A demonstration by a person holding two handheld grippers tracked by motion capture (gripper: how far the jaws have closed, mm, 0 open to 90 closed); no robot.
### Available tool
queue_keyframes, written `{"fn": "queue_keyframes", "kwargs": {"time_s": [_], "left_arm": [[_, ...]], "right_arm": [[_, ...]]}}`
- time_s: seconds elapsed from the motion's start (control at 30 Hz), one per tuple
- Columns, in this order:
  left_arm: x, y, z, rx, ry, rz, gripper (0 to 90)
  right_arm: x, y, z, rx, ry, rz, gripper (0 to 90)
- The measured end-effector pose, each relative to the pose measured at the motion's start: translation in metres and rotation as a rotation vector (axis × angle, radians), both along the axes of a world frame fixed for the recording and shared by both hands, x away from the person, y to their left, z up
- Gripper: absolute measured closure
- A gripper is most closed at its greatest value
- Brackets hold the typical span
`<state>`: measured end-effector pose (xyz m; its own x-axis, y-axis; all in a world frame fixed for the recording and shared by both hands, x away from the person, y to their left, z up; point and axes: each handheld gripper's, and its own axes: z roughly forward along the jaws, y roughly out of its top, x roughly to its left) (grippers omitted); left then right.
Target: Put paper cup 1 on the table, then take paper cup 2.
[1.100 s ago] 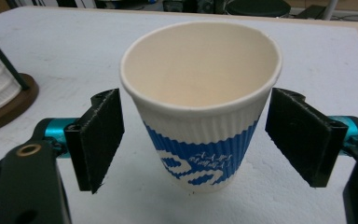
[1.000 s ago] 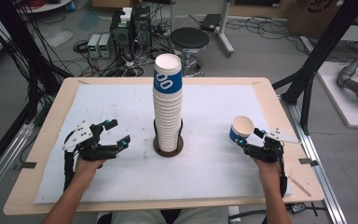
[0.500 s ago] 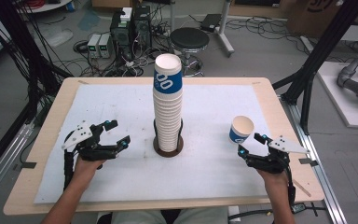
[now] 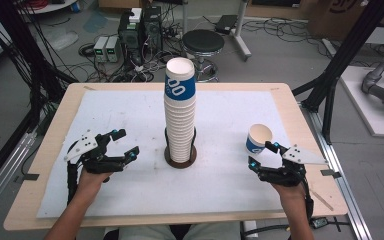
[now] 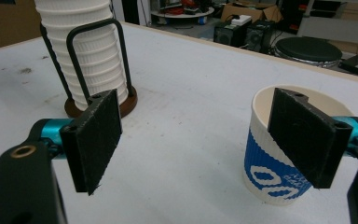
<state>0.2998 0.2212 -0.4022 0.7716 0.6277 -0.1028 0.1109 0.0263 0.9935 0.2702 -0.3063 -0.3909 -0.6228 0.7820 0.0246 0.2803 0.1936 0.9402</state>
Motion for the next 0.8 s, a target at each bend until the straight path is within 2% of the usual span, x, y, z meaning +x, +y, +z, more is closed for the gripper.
{"fn": "queue_keyframes", "kwargs": {"time_s": [0.23,0.57,0.73,0.8], "left_arm": [[0.001,0.001,0.002,-0.014,0.009,-0.006,16.6],[-0.003,0.0,0.016,-0.009,0.008,-0.024,16.5],[-0.003,-0.004,0.029,0.013,0.024,-0.057,16.1],[-0.003,-0.007,0.037,0.008,0.027,-0.072,16.1]], "right_arm": [[0.003,0.0,-0.001,-0.007,0.007,0.007,18.0],[0.001,0.004,0.0,-0.028,0.013,0.049,18.0],[0.0,0.005,-0.001,-0.017,0.021,0.073,18.0],[-0.001,0.006,0.0,-0.016,0.027,0.08,18.0]]}}
